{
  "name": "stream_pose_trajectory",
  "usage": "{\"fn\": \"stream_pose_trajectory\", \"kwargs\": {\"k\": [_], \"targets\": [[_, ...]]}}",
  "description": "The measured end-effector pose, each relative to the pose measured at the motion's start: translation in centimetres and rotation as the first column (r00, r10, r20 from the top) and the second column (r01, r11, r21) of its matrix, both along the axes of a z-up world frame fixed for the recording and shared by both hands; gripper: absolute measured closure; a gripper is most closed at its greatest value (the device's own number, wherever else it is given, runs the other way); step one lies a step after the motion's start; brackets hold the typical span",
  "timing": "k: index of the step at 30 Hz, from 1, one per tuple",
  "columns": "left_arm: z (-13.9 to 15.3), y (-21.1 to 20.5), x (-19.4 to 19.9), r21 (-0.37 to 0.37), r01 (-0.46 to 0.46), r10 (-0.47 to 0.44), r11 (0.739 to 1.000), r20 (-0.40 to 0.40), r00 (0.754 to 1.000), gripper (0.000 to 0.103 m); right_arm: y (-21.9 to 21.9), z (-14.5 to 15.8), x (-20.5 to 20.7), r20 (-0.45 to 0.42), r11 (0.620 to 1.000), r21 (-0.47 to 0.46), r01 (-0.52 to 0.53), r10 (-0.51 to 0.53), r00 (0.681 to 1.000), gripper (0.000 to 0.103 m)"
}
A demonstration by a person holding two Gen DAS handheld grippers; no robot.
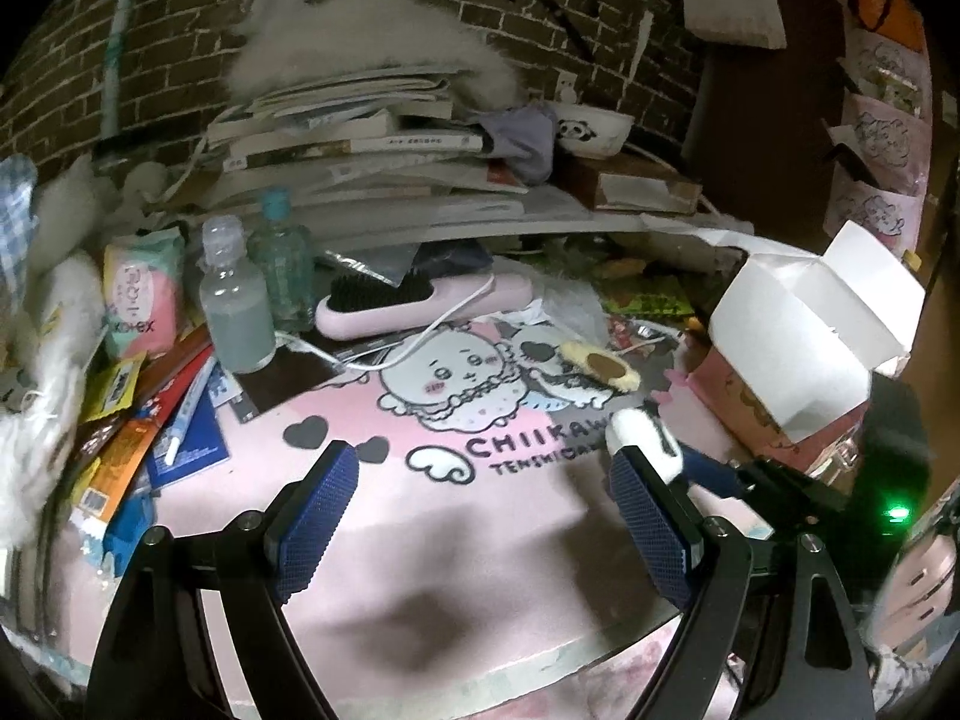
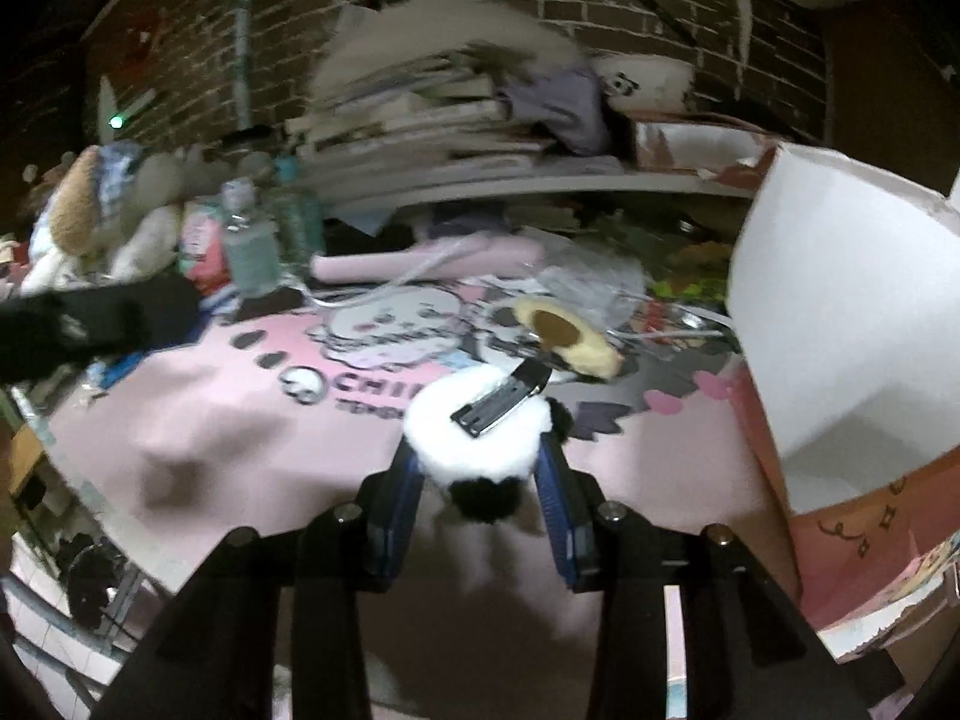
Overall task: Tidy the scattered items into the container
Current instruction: 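Close the right tool on the panda plush and lift it, then carry the panda plush over the white box, lower it in, open the right tool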
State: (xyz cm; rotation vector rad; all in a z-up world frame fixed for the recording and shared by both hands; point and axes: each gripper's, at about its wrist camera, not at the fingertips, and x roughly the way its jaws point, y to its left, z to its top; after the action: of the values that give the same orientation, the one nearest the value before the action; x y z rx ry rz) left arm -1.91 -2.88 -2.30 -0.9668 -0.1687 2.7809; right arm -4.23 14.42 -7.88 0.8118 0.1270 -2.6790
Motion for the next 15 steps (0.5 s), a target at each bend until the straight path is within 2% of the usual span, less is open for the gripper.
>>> {"fn": "stream_pose_trajectory", "kwargs": {"k": [6,15], "targets": [[-0.3,-0.8,0.3,0.002,-0.016,0.016,1.000,0.016,1.000,0.019,-1.3,2.2,1.5,-0.066,0.997,-0.009,-0.074,0.073,0.995,0.069],[-0.2,-0.6,0.4,0.003,-0.005,0.005,1.000,0.014,1.000,0.019,0.6,7.6,2.6,-0.184,0.997,-0.036,-0.064,0.056,0.981,0.069]]}}
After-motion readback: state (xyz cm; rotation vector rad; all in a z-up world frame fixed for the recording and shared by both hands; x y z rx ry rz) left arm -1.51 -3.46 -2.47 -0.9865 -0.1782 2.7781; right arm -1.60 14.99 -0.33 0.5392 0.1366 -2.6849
